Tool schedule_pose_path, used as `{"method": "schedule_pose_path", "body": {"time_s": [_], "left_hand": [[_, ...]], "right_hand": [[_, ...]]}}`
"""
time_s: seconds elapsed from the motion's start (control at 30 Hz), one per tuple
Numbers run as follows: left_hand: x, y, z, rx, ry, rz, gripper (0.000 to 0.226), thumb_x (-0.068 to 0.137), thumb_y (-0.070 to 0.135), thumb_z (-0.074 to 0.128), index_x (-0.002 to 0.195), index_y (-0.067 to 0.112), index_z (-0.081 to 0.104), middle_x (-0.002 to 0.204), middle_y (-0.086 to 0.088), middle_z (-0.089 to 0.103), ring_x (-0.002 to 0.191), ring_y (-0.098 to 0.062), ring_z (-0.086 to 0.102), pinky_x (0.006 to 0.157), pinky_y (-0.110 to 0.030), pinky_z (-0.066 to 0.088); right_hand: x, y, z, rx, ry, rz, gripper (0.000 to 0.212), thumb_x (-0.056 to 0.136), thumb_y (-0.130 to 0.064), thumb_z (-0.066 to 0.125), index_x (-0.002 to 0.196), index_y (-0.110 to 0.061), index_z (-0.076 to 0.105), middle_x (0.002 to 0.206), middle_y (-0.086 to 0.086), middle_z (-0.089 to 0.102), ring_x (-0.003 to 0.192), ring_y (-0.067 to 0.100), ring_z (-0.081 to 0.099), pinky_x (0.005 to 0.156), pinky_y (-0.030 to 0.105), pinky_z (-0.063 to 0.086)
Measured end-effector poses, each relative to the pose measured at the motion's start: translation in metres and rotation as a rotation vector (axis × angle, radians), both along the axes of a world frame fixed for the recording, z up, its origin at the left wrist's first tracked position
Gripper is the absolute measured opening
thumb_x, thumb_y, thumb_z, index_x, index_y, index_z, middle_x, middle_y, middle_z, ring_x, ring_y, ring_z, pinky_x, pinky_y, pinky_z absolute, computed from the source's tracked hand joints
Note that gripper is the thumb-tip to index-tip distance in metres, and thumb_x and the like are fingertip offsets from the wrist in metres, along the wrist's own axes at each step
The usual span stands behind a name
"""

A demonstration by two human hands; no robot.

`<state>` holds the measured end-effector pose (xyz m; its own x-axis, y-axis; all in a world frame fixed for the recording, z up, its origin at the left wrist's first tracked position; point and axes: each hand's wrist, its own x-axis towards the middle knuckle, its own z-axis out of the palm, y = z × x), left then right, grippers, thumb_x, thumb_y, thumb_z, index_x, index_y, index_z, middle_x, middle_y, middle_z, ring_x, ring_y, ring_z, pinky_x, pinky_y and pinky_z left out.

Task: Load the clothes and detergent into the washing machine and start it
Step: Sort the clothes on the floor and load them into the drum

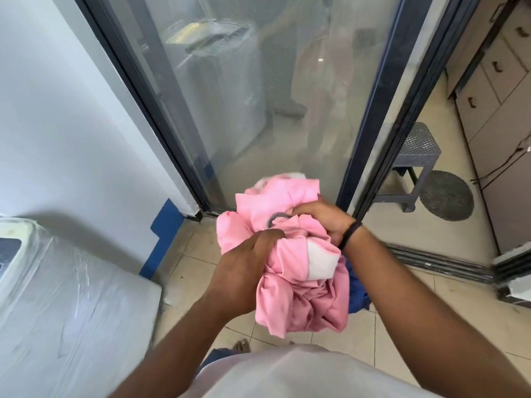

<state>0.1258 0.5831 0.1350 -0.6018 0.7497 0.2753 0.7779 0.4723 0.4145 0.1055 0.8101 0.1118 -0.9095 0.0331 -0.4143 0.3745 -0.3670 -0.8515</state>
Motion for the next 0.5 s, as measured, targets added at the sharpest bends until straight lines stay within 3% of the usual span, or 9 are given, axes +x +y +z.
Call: {"method": "schedule_pose_path", "body": {"time_s": [0.07, 0.1, 0.17, 0.23, 0.27, 0.33, 0.4, 0.43, 0.5], "left_hand": [[-0.008, 0.0, -0.001, -0.012, 0.044, 0.028, 0.068, 0.075, 0.038, 0.076, 0.136, 0.027, 0.049, 0.119, -0.002, 0.056, 0.105, -0.016, 0.052, 0.079, -0.035, 0.053], [-0.012, 0.0, -0.004, -0.003, 0.104, 0.068, 0.067, 0.078, 0.04, 0.07, 0.139, 0.027, 0.047, 0.123, -0.007, 0.052, 0.112, -0.023, 0.049, 0.087, -0.044, 0.051], [-0.018, 0.002, -0.01, 0.033, 0.204, 0.21, 0.073, 0.086, 0.04, 0.066, 0.15, 0.029, 0.032, 0.144, -0.02, 0.037, 0.136, -0.036, 0.034, 0.104, -0.061, 0.038], [-0.025, 0.001, -0.014, 0.057, 0.239, 0.276, 0.09, 0.088, 0.036, 0.072, 0.155, 0.028, 0.013, 0.16, -0.029, 0.012, 0.15, -0.047, 0.009, 0.116, -0.068, 0.019], [-0.026, 0.001, -0.015, 0.064, 0.265, 0.26, 0.09, 0.09, 0.034, 0.07, 0.156, 0.026, 0.009, 0.16, -0.031, 0.01, 0.151, -0.048, 0.007, 0.116, -0.07, 0.017], [-0.03, -0.001, -0.014, 0.048, 0.236, 0.189, 0.081, 0.093, 0.042, 0.057, 0.157, 0.019, 0.013, 0.155, -0.027, 0.031, 0.148, -0.038, 0.024, 0.112, -0.069, 0.029], [-0.03, 0.0, -0.01, 0.066, 0.115, 0.197, 0.072, 0.09, 0.046, 0.051, 0.154, 0.019, 0.03, 0.139, -0.016, 0.054, 0.129, -0.025, 0.044, 0.104, -0.056, 0.045], [-0.03, 0.0, -0.008, 0.106, 0.052, 0.23, 0.063, 0.091, 0.043, 0.046, 0.15, 0.025, 0.035, 0.136, -0.01, 0.057, 0.123, -0.022, 0.049, 0.102, -0.05, 0.048], [-0.032, -0.001, -0.006, 0.138, 0.002, 0.291, 0.052, 0.094, 0.033, 0.05, 0.144, 0.029, 0.041, 0.138, -0.007, 0.058, 0.117, -0.019, 0.056, 0.095, -0.045, 0.052]], "right_hand": [[0.0, -0.008, 0.024, 0.142, 0.146, 0.128, 0.028, 0.079, 0.018, 0.055, 0.099, 0.0, 0.064, 0.075, 0.009, 0.073, 0.066, 0.013, 0.068, 0.061, 0.026, 0.057], [0.002, -0.013, 0.035, 0.263, 0.22, 0.183, 0.027, 0.076, 0.014, 0.057, 0.096, -0.002, 0.065, 0.073, 0.005, 0.072, 0.065, 0.011, 0.068, 0.06, 0.026, 0.056], [0.002, -0.021, 0.046, 0.491, 0.303, 0.274, 0.026, 0.069, 0.0, 0.061, 0.091, -0.009, 0.07, 0.085, 0.007, 0.074, 0.081, 0.016, 0.068, 0.074, 0.037, 0.058], [0.003, -0.03, 0.051, 0.643, 0.367, 0.356, 0.022, 0.07, -0.006, 0.059, 0.081, -0.022, 0.07, 0.085, -0.001, 0.072, 0.084, 0.016, 0.067, 0.081, 0.043, 0.057], [0.003, -0.033, 0.054, 0.74, 0.395, 0.4, 0.02, 0.069, -0.011, 0.057, 0.078, -0.025, 0.068, 0.082, -0.004, 0.072, 0.083, 0.017, 0.068, 0.08, 0.046, 0.058], [0.001, -0.038, 0.058, 0.809, 0.425, 0.456, 0.021, 0.067, -0.014, 0.056, 0.085, -0.019, 0.065, 0.084, 0.001, 0.072, 0.083, 0.022, 0.069, 0.077, 0.046, 0.058], [0.003, -0.04, 0.06, 0.686, 0.454, 0.473, 0.02, 0.07, 0.002, 0.057, 0.09, 0.0, 0.06, 0.08, 0.001, 0.067, 0.074, 0.01, 0.064, 0.067, 0.032, 0.053], [0.006, -0.04, 0.06, 0.656, 0.481, 0.46, 0.015, 0.071, 0.008, 0.057, 0.086, 0.006, 0.058, 0.076, -0.005, 0.062, 0.069, 0.002, 0.058, 0.063, 0.022, 0.048], [0.012, -0.04, 0.056, 0.629, 0.527, 0.314, 0.011, 0.071, 0.004, 0.062, 0.082, 0.006, 0.061, 0.076, -0.008, 0.06, 0.069, -0.001, 0.053, 0.063, 0.016, 0.044]]}}
